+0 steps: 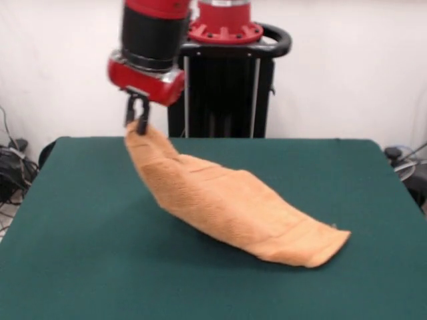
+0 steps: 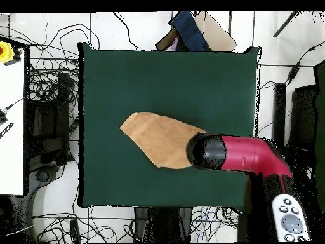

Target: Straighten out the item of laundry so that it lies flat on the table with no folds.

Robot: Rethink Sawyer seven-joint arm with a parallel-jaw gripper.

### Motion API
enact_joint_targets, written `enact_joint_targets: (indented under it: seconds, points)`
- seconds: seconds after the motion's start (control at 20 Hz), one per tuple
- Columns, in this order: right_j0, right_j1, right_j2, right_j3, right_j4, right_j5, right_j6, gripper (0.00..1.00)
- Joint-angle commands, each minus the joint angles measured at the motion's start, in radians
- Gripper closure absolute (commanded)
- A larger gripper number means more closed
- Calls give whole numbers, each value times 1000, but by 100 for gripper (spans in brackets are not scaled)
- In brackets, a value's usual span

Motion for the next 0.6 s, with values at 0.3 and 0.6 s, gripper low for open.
enact_joint_targets:
  seconds: [0.3, 0.6]
  points:
    - [-76, 192, 150, -186, -143, -130, -249, 100]
    - [-107, 325, 189, -308, -165, -158, -289, 100]
